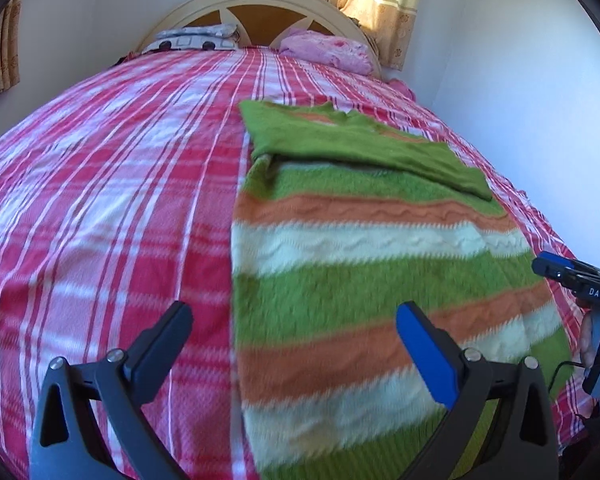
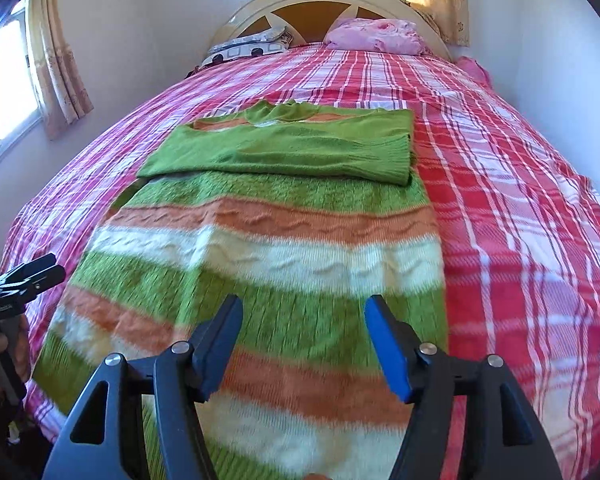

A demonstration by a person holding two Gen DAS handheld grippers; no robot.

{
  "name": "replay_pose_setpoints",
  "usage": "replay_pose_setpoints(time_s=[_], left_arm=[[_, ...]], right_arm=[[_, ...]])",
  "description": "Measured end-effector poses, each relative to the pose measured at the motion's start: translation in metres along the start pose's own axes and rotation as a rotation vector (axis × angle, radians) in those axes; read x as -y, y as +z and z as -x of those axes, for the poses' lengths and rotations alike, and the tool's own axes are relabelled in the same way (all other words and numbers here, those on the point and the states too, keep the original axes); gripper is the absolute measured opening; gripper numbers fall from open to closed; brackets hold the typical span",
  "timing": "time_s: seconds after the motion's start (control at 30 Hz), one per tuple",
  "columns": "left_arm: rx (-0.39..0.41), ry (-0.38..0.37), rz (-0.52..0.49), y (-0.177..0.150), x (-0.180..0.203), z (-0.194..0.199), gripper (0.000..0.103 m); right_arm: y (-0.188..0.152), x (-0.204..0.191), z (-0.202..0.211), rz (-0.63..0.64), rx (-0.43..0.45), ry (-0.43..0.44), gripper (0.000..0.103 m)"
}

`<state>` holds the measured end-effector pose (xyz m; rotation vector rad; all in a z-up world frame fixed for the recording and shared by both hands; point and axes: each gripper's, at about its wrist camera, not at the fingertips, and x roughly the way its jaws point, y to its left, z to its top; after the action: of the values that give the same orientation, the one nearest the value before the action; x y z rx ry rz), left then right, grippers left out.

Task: Fold small clothes
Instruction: 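Move both grippers to the ribbed green hem of the sweater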

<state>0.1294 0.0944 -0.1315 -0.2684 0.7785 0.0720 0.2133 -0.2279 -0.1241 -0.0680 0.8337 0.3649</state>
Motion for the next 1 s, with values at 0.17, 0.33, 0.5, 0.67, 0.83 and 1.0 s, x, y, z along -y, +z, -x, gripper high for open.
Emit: replay_pose_setpoints(time_s=[0.17, 0.33, 0.5, 0.67, 0.83, 1.0], left_arm=[[-0.030, 0.007, -0.004, -0.019, -0.003, 0.009, 0.103], [-0.063, -0.029, 0.032, -0.035, -0.005, 0.017, 0.092], [-0.117, -0.070, 0.065, -0.058, -0.003, 0.024, 0.083], [-0.127, -0.056, 0.061, -0.068, 0.001, 0.031, 0.078], [-0.124, -0.039, 0.049, -0.075, 0.007, 0.035, 0.065], [-0.138, -0.048, 0.058, -0.078, 0.012, 0.038, 0.053]], right_arm=[[-0.022, -0.001, 0.014, 0.019, -0.015, -0.026, 0.065], [-0.042, -0.004, 0.025, 0.016, -0.026, -0.026, 0.065], [-0.064, -0.009, 0.033, 0.027, -0.028, -0.032, 0.065], [-0.077, -0.009, 0.039, 0.024, -0.012, -0.020, 0.066], [-0.085, -0.001, 0.044, -0.008, 0.022, -0.001, 0.066], [-0.089, 0.008, 0.054, -0.045, 0.068, 0.035, 0.066]])
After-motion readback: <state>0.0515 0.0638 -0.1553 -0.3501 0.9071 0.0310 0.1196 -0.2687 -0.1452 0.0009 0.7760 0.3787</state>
